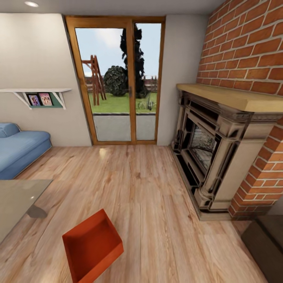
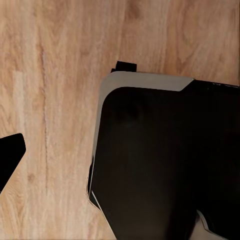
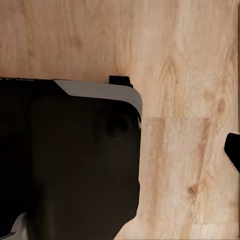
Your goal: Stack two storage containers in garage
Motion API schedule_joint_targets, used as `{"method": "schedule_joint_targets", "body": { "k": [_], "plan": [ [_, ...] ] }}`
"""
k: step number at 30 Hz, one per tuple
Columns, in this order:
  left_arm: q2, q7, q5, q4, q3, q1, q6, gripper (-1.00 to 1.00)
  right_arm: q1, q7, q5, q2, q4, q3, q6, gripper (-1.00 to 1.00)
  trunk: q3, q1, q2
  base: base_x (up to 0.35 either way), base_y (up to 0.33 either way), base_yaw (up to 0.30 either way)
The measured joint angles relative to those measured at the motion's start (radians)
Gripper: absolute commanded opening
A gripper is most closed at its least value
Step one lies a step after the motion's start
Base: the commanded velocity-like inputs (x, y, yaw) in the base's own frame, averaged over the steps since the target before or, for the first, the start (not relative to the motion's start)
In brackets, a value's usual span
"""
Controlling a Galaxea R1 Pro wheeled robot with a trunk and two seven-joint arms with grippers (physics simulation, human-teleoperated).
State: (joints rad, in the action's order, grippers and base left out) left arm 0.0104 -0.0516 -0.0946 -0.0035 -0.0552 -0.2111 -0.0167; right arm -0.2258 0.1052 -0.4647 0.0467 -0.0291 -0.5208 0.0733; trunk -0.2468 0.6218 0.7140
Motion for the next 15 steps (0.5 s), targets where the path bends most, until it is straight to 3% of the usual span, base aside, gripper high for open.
{"method": "schedule_joint_targets", "body": {
  "k": [7,15],
  "plan": [
    [0.000,0.000,0.000,0.000,0.000,0.000,0.000,1.00,0.000,0.000,0.000,0.000,0.000,0.000,0.001,1.00,0.000,0.000,0.000,0.250,-0.115,0.026],
    [0.001,0.000,0.000,0.000,0.000,0.000,0.000,1.00,0.000,0.000,0.000,0.000,0.000,0.000,0.001,1.00,0.000,0.001,0.000,0.023,-0.012,0.244]
  ]
}}
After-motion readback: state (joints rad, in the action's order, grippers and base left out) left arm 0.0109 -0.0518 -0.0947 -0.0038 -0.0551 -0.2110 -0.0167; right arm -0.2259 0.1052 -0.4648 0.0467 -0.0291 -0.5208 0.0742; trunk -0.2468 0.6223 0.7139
